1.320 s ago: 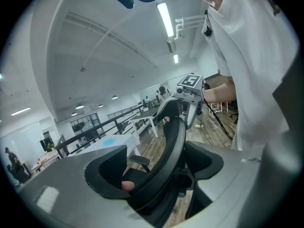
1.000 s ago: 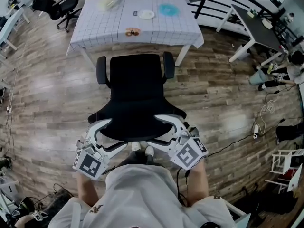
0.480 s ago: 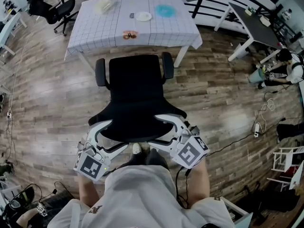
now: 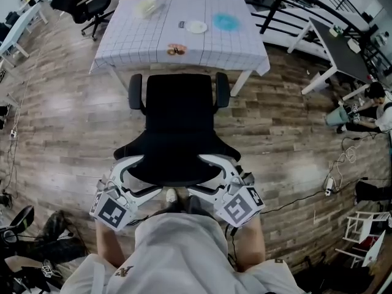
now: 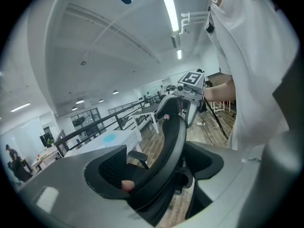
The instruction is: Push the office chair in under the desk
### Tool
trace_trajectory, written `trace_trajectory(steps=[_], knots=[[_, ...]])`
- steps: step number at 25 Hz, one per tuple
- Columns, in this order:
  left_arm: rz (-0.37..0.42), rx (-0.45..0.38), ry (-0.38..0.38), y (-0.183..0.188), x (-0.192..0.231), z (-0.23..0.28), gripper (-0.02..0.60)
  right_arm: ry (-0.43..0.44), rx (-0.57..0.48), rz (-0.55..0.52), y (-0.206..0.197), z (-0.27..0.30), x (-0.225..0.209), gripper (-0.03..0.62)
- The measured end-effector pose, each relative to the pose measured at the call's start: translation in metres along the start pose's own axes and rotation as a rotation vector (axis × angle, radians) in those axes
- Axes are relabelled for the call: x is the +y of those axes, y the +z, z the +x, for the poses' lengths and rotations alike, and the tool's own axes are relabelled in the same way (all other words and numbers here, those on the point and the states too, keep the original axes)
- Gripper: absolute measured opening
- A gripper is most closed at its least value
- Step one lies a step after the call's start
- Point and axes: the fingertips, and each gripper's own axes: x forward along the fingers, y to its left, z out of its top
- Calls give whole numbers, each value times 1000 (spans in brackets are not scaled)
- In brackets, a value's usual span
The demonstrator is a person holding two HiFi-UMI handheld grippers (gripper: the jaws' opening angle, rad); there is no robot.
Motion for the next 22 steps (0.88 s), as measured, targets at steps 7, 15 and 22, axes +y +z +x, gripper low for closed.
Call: trace_trajectory(steps=[7,15,22], knots=[[-10,-1,22,4,9,17,385,17,-14,-7,-8,-5,-18,373],[-11,-6,32,6,27,30,391,23,-16,-11,-12,-1,-39,373],[-13,-5,15,5,39,38,387,22,-6,-3,-16,2,-54,374]])
